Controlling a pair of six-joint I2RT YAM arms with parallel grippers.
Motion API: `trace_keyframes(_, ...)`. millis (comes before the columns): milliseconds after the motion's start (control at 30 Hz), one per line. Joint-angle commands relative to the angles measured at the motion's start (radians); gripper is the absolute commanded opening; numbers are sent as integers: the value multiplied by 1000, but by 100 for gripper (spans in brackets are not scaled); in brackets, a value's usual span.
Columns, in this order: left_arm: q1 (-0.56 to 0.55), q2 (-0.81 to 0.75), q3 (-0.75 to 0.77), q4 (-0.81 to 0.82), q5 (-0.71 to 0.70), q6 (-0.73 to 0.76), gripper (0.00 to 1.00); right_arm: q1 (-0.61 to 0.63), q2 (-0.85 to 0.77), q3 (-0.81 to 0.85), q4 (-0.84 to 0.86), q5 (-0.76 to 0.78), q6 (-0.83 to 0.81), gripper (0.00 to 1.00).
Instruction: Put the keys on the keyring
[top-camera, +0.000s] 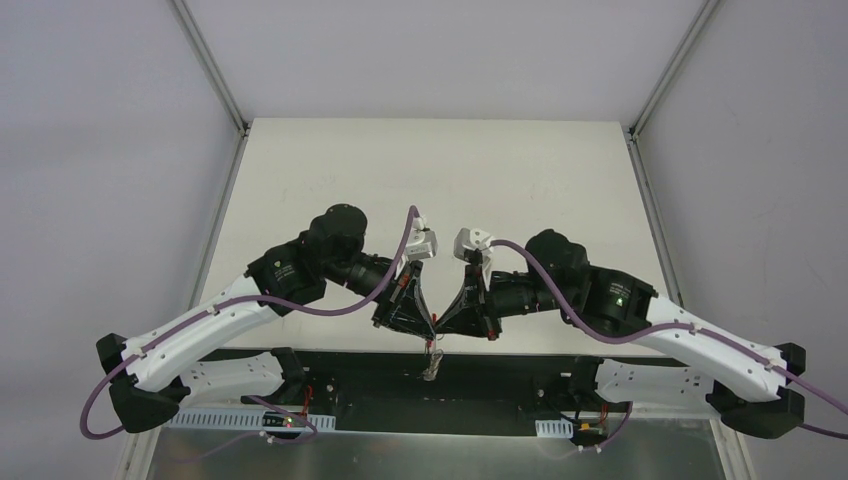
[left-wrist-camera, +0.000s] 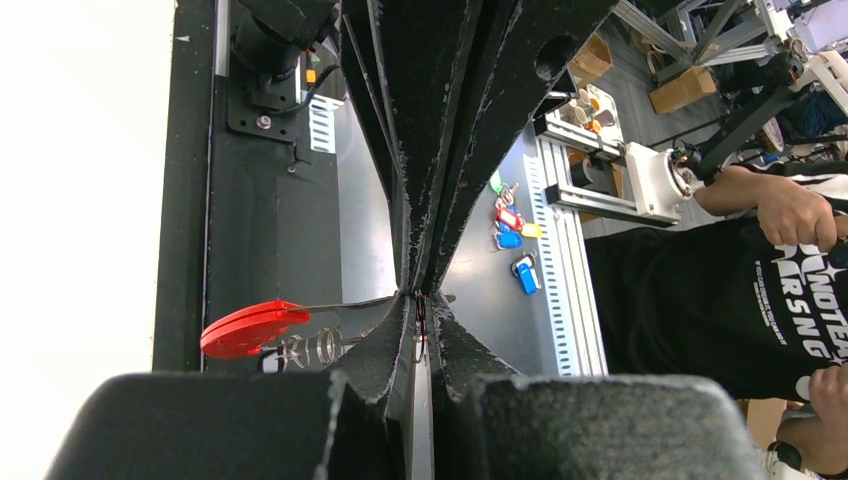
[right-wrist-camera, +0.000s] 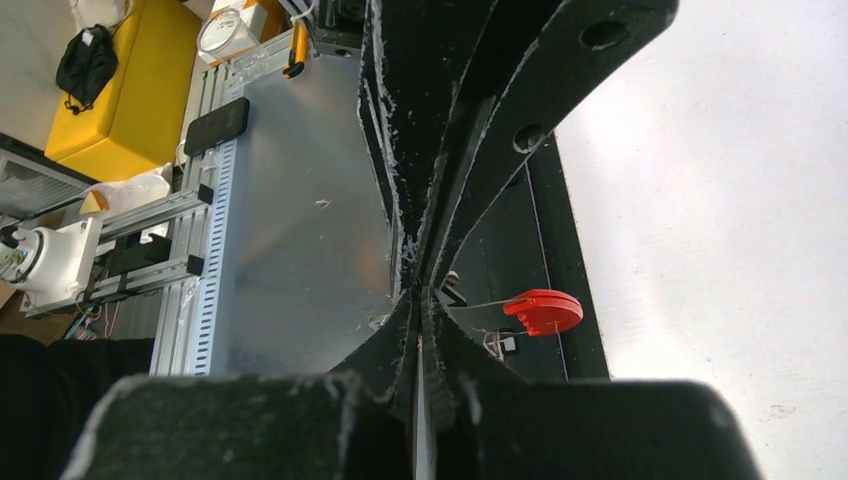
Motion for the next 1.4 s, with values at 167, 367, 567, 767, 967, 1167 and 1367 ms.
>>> trace_keyframes(167, -12, -56, 25, 44, -45, 39, 0, 1, -40, -30, 102, -14, 2, 0)
trace_keyframes(367, -11, -145, 29, 44, -156, 92, 15, 2, -117, -53, 141, 86, 2, 0)
trace_keyframes(567, -12, -276, 4, 107, -304, 146, 33, 4, -188, -74, 195, 176, -26, 0)
trace_keyframes(767, -12, -336, -79, 262, -362, 137, 41, 5, -263, -164, 389, 223, -68, 0)
trace_keyframes(967, -12, -282, -75, 314, -327, 114, 41, 6, -318, -246, 631, 284, -131, 0)
trace_keyframes(1167, -11, -274, -84, 375, -371, 135, 40, 6, -314, -290, 803, 314, -156, 0)
trace_keyframes(1367, -11, -328, -135, 472, -444, 155, 41, 6, -275, -271, 847, 285, -146, 0)
